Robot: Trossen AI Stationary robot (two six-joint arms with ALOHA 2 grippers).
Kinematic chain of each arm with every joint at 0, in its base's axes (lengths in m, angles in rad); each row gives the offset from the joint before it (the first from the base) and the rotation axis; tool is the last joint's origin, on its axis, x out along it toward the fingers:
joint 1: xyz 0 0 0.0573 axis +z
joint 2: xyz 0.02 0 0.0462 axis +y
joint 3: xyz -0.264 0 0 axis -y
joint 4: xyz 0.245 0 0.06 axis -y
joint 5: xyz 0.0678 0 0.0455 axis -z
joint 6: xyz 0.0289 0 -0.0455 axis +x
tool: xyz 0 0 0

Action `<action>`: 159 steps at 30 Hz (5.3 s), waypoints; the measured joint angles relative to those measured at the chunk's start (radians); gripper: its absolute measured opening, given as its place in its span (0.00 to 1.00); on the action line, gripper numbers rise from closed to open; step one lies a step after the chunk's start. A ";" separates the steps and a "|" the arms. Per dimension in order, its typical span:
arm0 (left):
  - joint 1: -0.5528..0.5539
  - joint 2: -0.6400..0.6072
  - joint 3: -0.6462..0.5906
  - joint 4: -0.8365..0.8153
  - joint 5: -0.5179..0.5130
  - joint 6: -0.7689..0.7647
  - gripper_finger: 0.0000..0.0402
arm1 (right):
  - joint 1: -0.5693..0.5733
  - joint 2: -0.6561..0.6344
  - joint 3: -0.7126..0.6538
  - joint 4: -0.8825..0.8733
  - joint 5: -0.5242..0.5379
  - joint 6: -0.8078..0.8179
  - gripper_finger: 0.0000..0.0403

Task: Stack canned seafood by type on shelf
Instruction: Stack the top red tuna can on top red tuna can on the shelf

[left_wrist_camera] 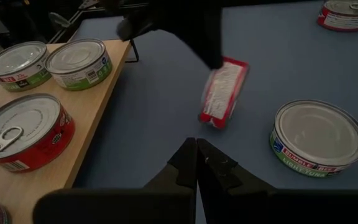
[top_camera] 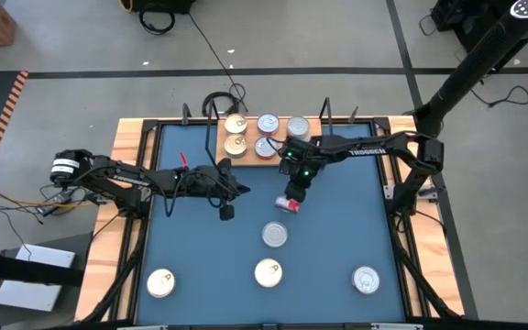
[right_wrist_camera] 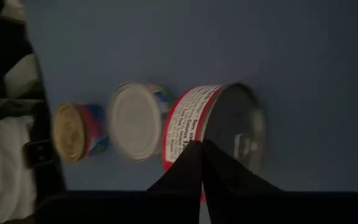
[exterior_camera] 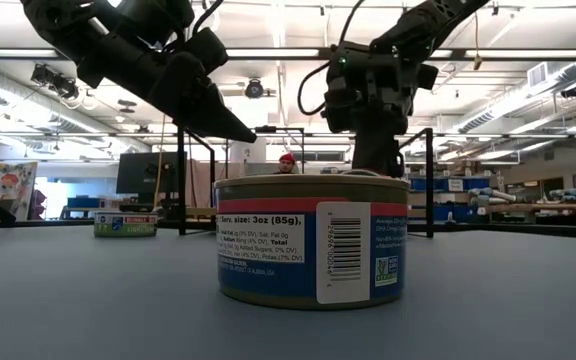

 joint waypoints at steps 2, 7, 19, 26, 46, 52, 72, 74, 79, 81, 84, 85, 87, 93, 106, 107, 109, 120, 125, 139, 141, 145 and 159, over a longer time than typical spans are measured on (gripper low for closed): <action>0.000 0.000 0.000 -0.002 0.000 0.000 0.03 | -0.009 0.000 0.000 -0.002 0.021 -0.010 0.06; 0.000 0.000 0.000 -0.010 0.000 0.000 0.03 | -0.022 -0.004 0.002 -0.010 0.033 -0.020 0.14; 0.000 0.000 0.000 -0.014 0.000 0.000 0.03 | 0.014 -0.030 0.129 -0.099 0.221 -0.035 0.41; 0.000 0.000 0.000 -0.022 0.000 0.002 0.03 | 0.184 -0.034 0.198 -0.200 0.496 -0.011 0.53; 0.000 0.000 0.000 -0.023 0.000 0.002 0.03 | 0.369 -0.028 0.095 -0.119 0.841 0.176 0.72; 0.000 0.000 0.000 -0.023 -0.001 0.001 0.03 | 0.368 -0.028 0.063 -0.037 0.841 0.163 0.72; 0.000 0.000 0.000 -0.043 -0.001 0.001 0.03 | 0.349 -0.028 0.008 0.023 0.846 0.053 0.34; 0.000 0.000 0.000 -0.046 -0.001 0.001 0.03 | 0.348 -0.028 0.009 0.028 0.847 0.014 0.32; 0.000 0.000 0.000 -0.047 -0.001 0.001 0.03 | 0.350 -0.029 0.027 0.018 0.826 -0.088 0.24; 0.000 0.000 0.000 -0.047 -0.001 0.001 0.03 | 0.350 -0.030 0.051 0.028 0.840 -0.119 0.20; 0.000 0.000 0.000 -0.048 -0.001 0.001 0.03 | 0.347 -0.030 0.071 0.026 0.849 -0.163 0.14; 0.000 0.000 0.000 -0.048 -0.001 0.001 0.03 | 0.347 -0.030 0.077 0.026 0.849 -0.172 0.12; 0.000 0.000 0.000 -0.049 -0.001 0.001 0.03 | 0.349 -0.030 0.092 0.024 0.848 -0.204 0.11; 0.000 0.000 0.000 -0.051 0.005 0.000 0.03 | 0.375 -0.030 0.120 -0.009 0.848 -0.347 0.21; -0.022 0.249 0.000 0.238 0.152 -0.053 0.03 | 0.396 -0.030 0.119 -0.055 0.767 -0.402 0.43; -0.022 0.264 0.000 0.262 0.140 -0.058 0.03 | 0.396 -0.030 0.118 -0.054 0.758 -0.403 0.42; -0.019 0.290 0.000 0.297 0.130 -0.064 0.03 | 0.396 -0.030 0.118 -0.056 0.759 -0.403 0.39; -0.017 0.418 0.051 0.397 0.146 -0.055 0.03 | 0.395 -0.030 0.118 -0.060 0.760 -0.403 0.41; -0.012 0.441 0.086 0.398 0.147 -0.030 0.03 | 0.396 -0.029 0.117 -0.077 0.760 -0.405 0.42; 0.009 0.441 0.120 0.409 0.193 0.029 0.03 | 0.404 -0.029 0.102 0.002 0.676 -0.449 0.56; 0.009 0.441 0.120 0.408 0.194 0.028 0.03 | 0.404 -0.029 0.085 0.038 0.664 -0.446 0.59; 0.009 0.441 0.120 0.408 0.192 0.023 0.03 | 0.402 -0.028 0.043 0.104 0.671 -0.411 0.65; 0.009 0.440 0.120 0.407 0.191 0.003 0.03 | 0.382 -0.028 -0.054 0.242 0.726 -0.395 0.67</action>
